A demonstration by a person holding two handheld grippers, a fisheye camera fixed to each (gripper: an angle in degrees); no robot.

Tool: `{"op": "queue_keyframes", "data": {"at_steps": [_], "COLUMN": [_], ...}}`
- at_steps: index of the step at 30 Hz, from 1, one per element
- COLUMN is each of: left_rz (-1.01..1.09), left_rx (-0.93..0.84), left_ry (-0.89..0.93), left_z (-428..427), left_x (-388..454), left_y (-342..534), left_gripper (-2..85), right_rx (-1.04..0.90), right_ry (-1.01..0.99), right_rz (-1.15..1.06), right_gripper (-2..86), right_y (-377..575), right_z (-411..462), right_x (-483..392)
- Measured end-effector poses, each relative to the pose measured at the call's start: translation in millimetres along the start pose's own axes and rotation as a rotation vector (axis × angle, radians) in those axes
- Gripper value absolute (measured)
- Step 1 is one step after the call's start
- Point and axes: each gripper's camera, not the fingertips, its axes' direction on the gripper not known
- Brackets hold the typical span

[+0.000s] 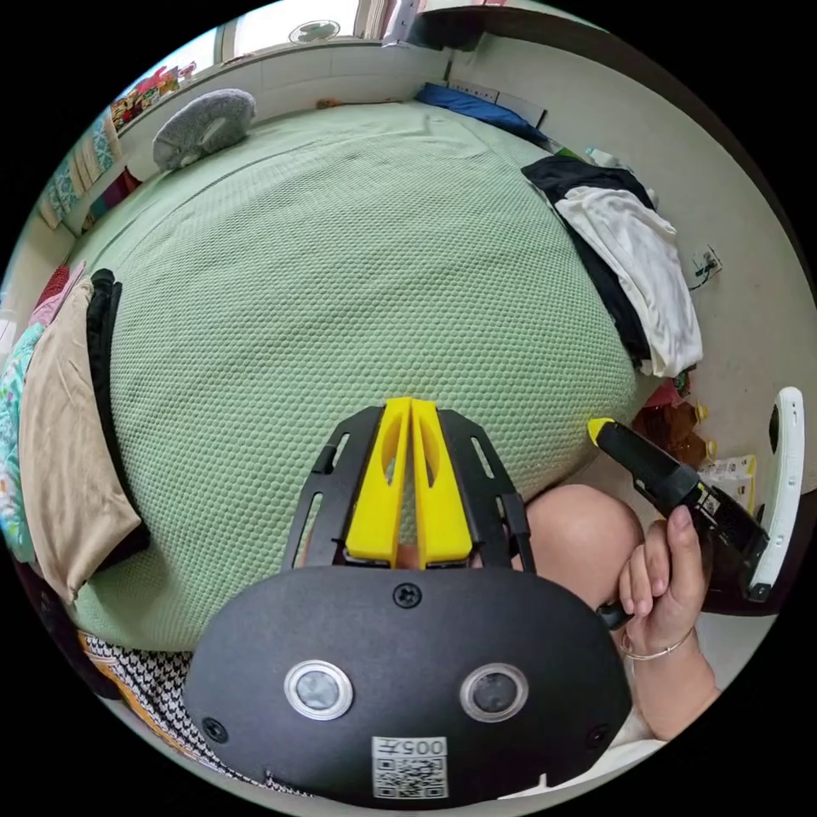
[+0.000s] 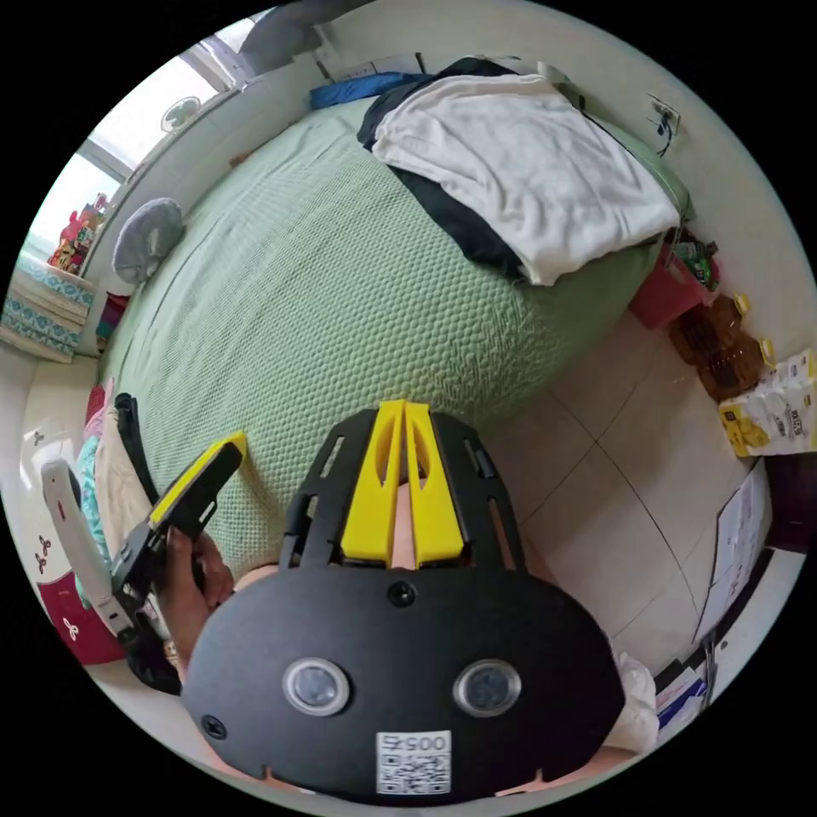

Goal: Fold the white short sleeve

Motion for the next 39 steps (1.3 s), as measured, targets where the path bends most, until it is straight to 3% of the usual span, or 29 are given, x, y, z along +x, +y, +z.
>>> {"op": "queue_keyframes", "data": {"at_steps": [5, 14, 19, 39], "left_rz": [-0.008, 0.17, 0.191, 0.144], "left_rx": [-0.02, -0.055, -0.062, -0.065], "left_ry": [-0.007, -0.305, -0.381, -0.25], "left_z": [44.5, 118.7, 152.9, 236.9], "left_x": [26.7, 113.7, 142.4, 163.8], "left_y": [-10.8, -23.2, -29.9, -59.4], "left_gripper": [-0.3, -0.6, -0.7, -0.6], "right_rx": [0.076, 0.023, 0.001, -0.04], "right_ry": [0.157, 0.052, 0.052, 0.117], "right_rz": [-0.134, -0.097, -0.095, -0.137], "right_gripper": [-1.5, -1.4, -1.5, -1.5], "right_y": [9.2, 1.3, -2.5, -5.1], "right_z": [-3.4, -7.1, -8.7, -4.1], "right_x": [-24.4, 11.8, 29.6, 49.2]}}
